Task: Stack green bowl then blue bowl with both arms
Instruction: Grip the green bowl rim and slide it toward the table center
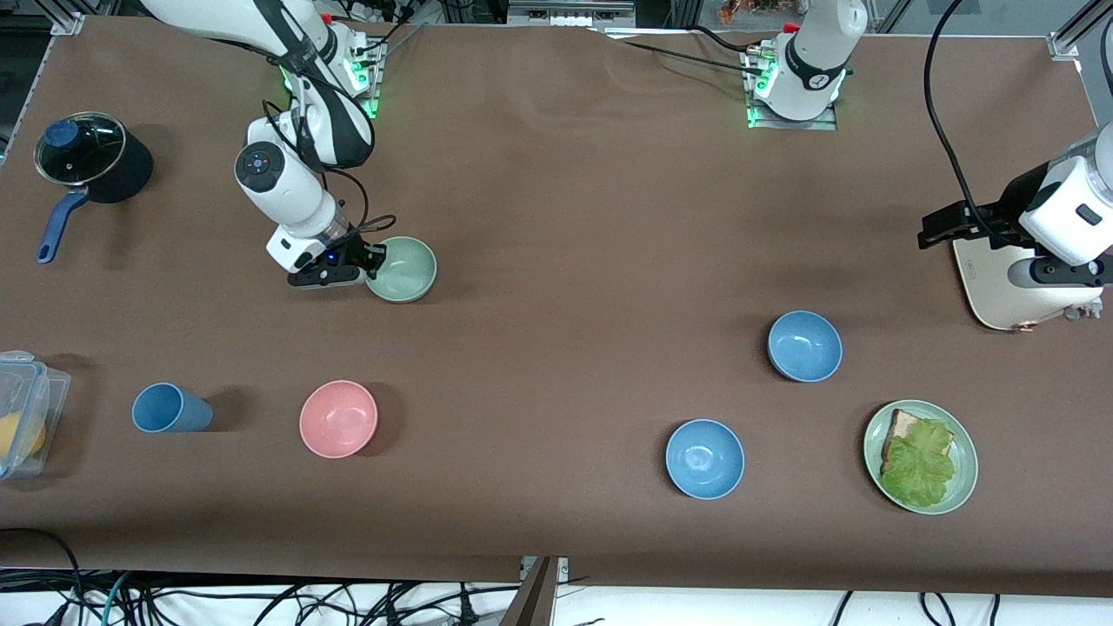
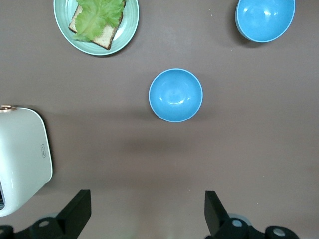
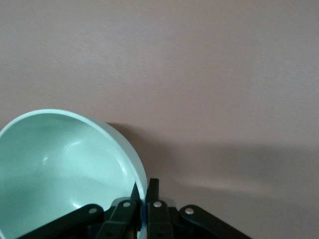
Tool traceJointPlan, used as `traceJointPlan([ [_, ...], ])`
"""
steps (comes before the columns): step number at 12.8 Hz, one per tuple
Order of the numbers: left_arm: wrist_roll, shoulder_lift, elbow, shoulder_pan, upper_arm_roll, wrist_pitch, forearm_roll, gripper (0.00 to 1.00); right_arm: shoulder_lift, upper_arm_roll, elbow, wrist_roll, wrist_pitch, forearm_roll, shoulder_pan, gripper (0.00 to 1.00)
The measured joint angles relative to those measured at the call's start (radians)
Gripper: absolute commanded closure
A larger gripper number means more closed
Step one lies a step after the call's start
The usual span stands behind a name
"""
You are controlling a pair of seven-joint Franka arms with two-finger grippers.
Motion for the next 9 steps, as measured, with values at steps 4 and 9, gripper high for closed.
traceJointPlan([
  [4, 0.000, 0.000, 0.000, 0.000, 0.000, 0.000, 0.000, 0.00, 0.012, 0.051, 0.192, 0.169, -0.174, 0.000, 0.049, 1.00],
  [9, 0.000, 0.000, 0.000, 0.000, 0.000, 0.000, 0.000, 0.00, 0.207, 0.057, 0.500, 0.500, -0.248, -0.001, 0.261, 1.00],
])
